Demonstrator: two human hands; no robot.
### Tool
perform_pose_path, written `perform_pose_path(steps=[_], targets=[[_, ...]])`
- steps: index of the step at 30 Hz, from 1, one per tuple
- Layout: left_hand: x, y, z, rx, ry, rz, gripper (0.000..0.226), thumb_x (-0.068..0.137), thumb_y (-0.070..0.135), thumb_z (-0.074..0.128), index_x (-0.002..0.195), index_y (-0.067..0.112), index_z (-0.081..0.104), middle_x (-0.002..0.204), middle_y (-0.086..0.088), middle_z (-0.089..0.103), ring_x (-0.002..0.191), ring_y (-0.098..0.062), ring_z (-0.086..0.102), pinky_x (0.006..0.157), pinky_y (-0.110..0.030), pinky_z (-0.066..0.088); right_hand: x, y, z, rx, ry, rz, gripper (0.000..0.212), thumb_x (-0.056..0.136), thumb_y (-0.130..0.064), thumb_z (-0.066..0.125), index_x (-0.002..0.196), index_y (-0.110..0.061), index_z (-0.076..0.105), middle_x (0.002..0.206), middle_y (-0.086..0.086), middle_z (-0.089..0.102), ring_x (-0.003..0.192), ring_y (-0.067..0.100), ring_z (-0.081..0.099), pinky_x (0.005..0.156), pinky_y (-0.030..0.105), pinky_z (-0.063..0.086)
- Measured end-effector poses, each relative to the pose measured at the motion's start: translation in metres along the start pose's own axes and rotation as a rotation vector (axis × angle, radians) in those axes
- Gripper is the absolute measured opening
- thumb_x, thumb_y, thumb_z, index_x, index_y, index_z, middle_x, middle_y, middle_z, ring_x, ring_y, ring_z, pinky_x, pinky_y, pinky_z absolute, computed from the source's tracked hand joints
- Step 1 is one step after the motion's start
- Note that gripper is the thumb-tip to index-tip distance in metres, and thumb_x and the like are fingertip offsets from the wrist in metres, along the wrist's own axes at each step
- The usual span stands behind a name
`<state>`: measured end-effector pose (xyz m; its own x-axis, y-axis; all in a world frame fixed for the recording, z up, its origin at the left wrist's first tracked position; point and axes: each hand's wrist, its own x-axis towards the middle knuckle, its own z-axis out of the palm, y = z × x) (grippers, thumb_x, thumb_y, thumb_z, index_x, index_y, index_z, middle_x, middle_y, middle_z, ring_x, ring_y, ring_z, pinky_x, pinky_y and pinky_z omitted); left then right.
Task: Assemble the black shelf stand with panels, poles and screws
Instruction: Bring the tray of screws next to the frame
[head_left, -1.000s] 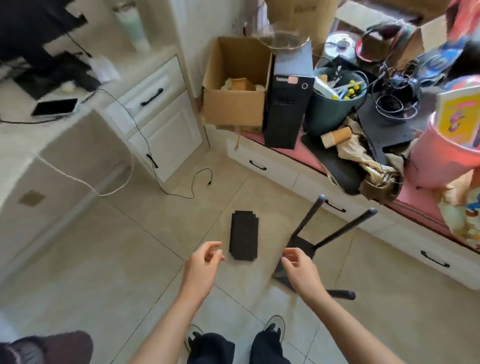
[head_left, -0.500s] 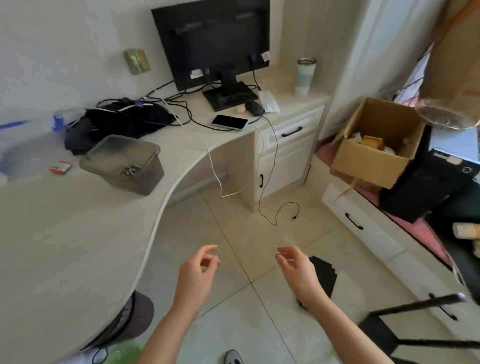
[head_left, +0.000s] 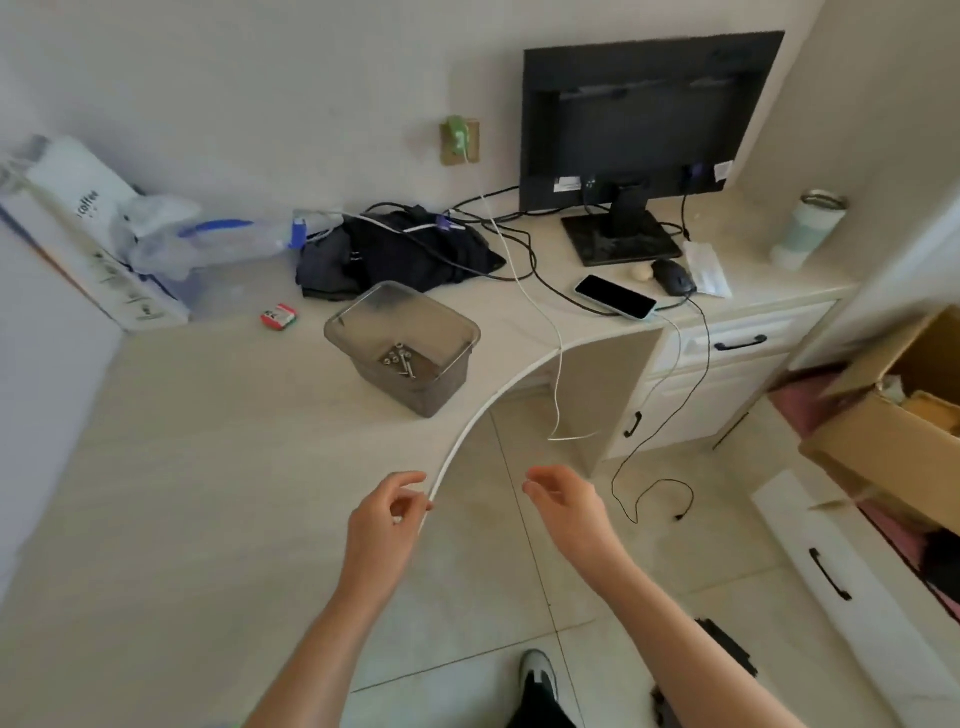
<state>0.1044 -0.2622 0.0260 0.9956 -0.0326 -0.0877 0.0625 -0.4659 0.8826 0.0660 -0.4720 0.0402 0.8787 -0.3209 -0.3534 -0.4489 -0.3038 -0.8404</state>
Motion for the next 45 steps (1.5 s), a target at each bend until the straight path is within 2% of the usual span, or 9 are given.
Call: perform_pose_path(steps=[4, 6, 12, 15, 18, 26, 31, 37, 45], targets=[[0.050, 0.009, -0.011, 0.001, 0.057, -0.003, 0.026, 0.092, 0.000, 0.063, 0.103, 0.024, 0.067, 0.079, 0.008, 0.073, 0.076, 0.000, 0.066, 0.075, -0.022, 0.048, 0.049, -0.035, 0.011, 0.006, -0.056, 0.000, 0.023, 0.098, -0.021, 0.055, 0.120, -0.019, 0.063, 0.113, -0.005, 0.067, 0.107, 0.011, 0.060, 0.072, 0.006, 0.042], [0.078, 0.016, -0.015, 0.023, 0.104, 0.002, 0.025, 0.092, 0.003, 0.064, 0.102, 0.026, 0.066, 0.080, 0.007, 0.073, 0.077, -0.005, 0.066, 0.077, -0.024, 0.049, 0.076, -0.052, 0.016, 0.057, -0.092, 0.037, 0.026, 0.097, -0.021, 0.054, 0.121, -0.016, 0.062, 0.111, -0.001, 0.068, 0.103, 0.017, 0.063, 0.081, 0.024, 0.054], [0.169, 0.033, -0.026, 0.159, 0.181, 0.002, 0.018, 0.094, 0.010, 0.064, 0.105, 0.023, 0.069, 0.086, 0.002, 0.069, 0.080, -0.012, 0.063, 0.067, -0.010, 0.039, 0.147, -0.099, 0.020, 0.532, -0.235, 0.393, 0.009, 0.098, -0.013, 0.055, 0.103, -0.006, 0.059, 0.094, 0.013, 0.060, 0.081, 0.026, 0.060, 0.078, 0.039, 0.053], [0.211, 0.038, -0.027, 0.270, 0.195, 0.014, 0.020, 0.095, 0.009, 0.063, 0.113, 0.013, 0.070, 0.093, -0.001, 0.068, 0.087, -0.017, 0.061, 0.076, -0.022, 0.041, 0.174, -0.109, 0.022, 0.656, -0.283, 0.539, 0.009, 0.098, -0.012, 0.057, 0.098, -0.003, 0.056, 0.099, 0.018, 0.056, 0.084, 0.033, 0.061, 0.081, 0.046, 0.054], [0.248, 0.037, -0.030, 0.439, 0.161, 0.008, 0.026, 0.096, 0.013, 0.062, 0.122, 0.011, 0.066, 0.117, -0.008, 0.062, 0.114, -0.026, 0.054, 0.091, -0.033, 0.045, 0.196, -0.113, 0.028, 0.673, -0.293, 0.603, 0.011, 0.098, -0.012, 0.058, 0.097, -0.002, 0.053, 0.102, 0.021, 0.055, 0.087, 0.036, 0.061, 0.089, 0.051, 0.053], [0.321, 0.035, -0.040, 0.695, -0.013, -0.122, 0.060, 0.100, 0.026, 0.058, 0.152, 0.007, 0.034, 0.154, -0.015, 0.040, 0.142, -0.034, 0.032, 0.115, -0.042, 0.031, 0.224, -0.111, 0.044, 0.683, -0.371, 0.701, 0.021, 0.097, -0.014, 0.060, 0.109, 0.003, 0.059, 0.105, 0.023, 0.065, 0.091, 0.038, 0.067, 0.073, 0.045, 0.056], [0.346, 0.027, -0.038, 0.635, -0.078, -0.206, 0.062, 0.101, 0.028, 0.056, 0.154, 0.011, 0.030, 0.151, -0.015, 0.045, 0.138, -0.036, 0.039, 0.110, -0.047, 0.036, 0.229, -0.114, 0.048, 0.728, -0.362, 0.718, 0.016, 0.099, -0.011, 0.056, 0.103, 0.004, 0.060, 0.097, 0.022, 0.062, 0.088, 0.038, 0.066, 0.078, 0.050, 0.055], [0.360, 0.021, -0.035, 0.571, -0.052, -0.198, 0.050, 0.099, 0.027, 0.058, 0.145, 0.011, 0.046, 0.133, -0.015, 0.054, 0.125, -0.034, 0.048, 0.106, -0.048, 0.041, 0.229, -0.121, 0.050, 0.768, -0.349, 0.718, 0.014, 0.101, -0.007, 0.050, 0.100, 0.005, 0.059, 0.090, 0.021, 0.059, 0.081, 0.036, 0.064, 0.081, 0.055, 0.054], [0.352, 0.031, -0.036, 0.444, -0.002, -0.179, 0.036, 0.099, 0.024, 0.060, 0.131, 0.007, 0.057, 0.123, -0.015, 0.062, 0.114, -0.033, 0.057, 0.092, -0.036, 0.043, 0.218, -0.125, 0.033, 0.693, -0.307, 0.626, 0.012, 0.096, -0.010, 0.057, 0.089, -0.004, 0.064, 0.083, 0.013, 0.053, 0.076, 0.027, 0.057, 0.077, 0.047, 0.058]])
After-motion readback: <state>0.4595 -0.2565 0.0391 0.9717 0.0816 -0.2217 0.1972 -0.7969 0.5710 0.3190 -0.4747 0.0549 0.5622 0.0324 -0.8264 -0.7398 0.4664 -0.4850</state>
